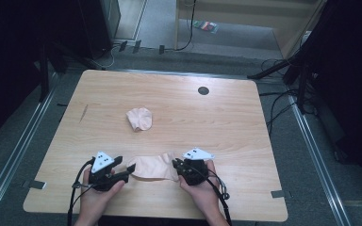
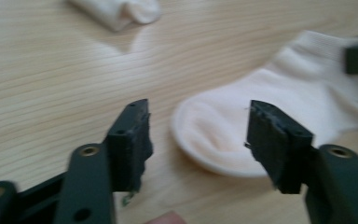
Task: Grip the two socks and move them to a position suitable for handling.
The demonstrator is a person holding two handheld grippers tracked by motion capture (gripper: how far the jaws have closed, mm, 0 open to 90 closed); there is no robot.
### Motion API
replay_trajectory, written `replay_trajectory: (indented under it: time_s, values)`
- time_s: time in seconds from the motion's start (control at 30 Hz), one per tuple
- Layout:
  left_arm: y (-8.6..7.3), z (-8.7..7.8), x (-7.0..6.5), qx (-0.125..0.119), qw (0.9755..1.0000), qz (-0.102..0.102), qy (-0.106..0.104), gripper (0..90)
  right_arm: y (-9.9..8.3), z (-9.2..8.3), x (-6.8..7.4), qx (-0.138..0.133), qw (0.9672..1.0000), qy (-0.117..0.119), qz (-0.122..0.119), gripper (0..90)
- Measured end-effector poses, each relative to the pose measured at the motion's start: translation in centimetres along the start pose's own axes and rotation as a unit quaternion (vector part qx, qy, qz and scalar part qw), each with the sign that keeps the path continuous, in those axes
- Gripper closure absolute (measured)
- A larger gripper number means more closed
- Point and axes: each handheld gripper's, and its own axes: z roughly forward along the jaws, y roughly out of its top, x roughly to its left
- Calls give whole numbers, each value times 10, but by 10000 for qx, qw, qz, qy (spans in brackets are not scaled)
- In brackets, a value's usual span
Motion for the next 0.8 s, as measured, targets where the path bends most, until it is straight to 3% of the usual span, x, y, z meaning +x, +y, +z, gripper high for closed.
replay_trajectory:
  time_s: [0.1, 0.23, 0.3, 0.37, 0.5, 0.7, 0.8]
  values:
    - [3, 6, 4, 121, 9995, -268, -127, 527, -1, 2, 0, 30, 10000, -17, 12, 848]
    - [1, 17, -3, 537, 9981, -275, -108, 638, -2, 2, 1, 18, 10000, -50, -5, 849]
    - [1, 16, -4, 502, 9986, -174, -57, 786, -2, 1, 1, -3, 10000, -59, -9, 848]
    - [2, 12, -3, 369, 9989, -151, -232, 896, -2, 0, 1, -30, 10000, -76, -21, 850]
    - [3, 2, -9, 204, 9986, -65, -481, 900, -1, -10, 0, -73, 9999, -81, 53, 851]
    - [-1, 1, -27, 272, 9969, 155, -725, 900, -3, -33, -7, -94, 9997, -206, 74, 851]
    - [-8, 3, -34, 361, 9961, 220, -769, 900, -11, -42, -14, 38, 9996, -281, 68, 854]
